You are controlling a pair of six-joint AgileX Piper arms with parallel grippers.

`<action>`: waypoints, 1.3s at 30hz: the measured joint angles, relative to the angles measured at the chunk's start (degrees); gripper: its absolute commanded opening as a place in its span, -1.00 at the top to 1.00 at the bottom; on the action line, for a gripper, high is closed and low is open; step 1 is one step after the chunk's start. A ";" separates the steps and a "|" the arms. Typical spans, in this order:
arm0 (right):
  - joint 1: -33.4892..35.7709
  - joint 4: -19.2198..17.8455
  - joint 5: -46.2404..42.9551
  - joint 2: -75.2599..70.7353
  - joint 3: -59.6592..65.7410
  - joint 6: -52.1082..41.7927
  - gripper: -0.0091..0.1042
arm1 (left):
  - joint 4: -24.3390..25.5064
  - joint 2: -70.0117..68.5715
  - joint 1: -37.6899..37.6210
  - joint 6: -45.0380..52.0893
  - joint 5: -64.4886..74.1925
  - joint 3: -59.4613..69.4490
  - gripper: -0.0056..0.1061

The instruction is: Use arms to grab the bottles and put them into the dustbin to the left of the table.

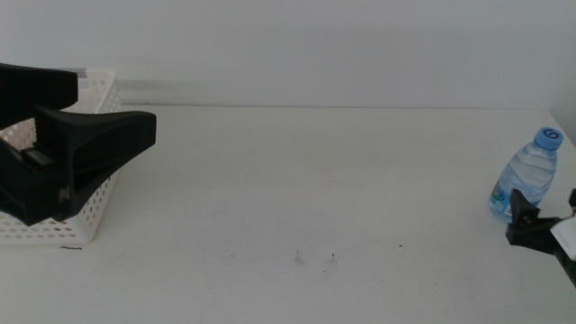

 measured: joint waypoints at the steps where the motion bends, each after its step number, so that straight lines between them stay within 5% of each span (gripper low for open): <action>1: 0.00 0.14 0.00 1.34 -1.15 0.00 -0.76 | 0.00 0.00 0.00 0.00 0.00 0.00 -0.77; 11: 0.00 2.10 0.00 13.24 -12.26 -0.89 -0.62 | 0.00 0.00 0.00 0.00 -0.11 0.00 -0.77; 13: 0.00 2.10 0.00 15.03 -14.12 -1.03 -0.27 | 0.00 0.00 0.00 0.00 -0.11 0.00 -0.77; 16: 0.00 2.20 0.91 16.28 -16.07 -1.03 0.77 | 0.00 0.00 0.00 0.00 -0.11 0.00 -0.77; 17: 0.10 2.11 1.21 16.28 -16.26 -1.30 0.85 | 0.00 0.00 0.00 0.00 -0.11 0.00 -0.77; 24: 9.71 1.51 9.91 12.75 -22.11 -2.54 0.87 | 0.00 0.00 0.00 0.00 -0.11 0.00 -0.77; 30: 23.51 -4.08 24.57 16.72 -44.20 -1.77 0.87 | 0.00 0.00 0.00 0.00 -0.11 0.00 -0.77; 39: 31.58 -9.47 37.67 32.01 -67.99 1.09 0.85 | 0.00 0.00 0.00 0.00 -0.20 0.00 -0.77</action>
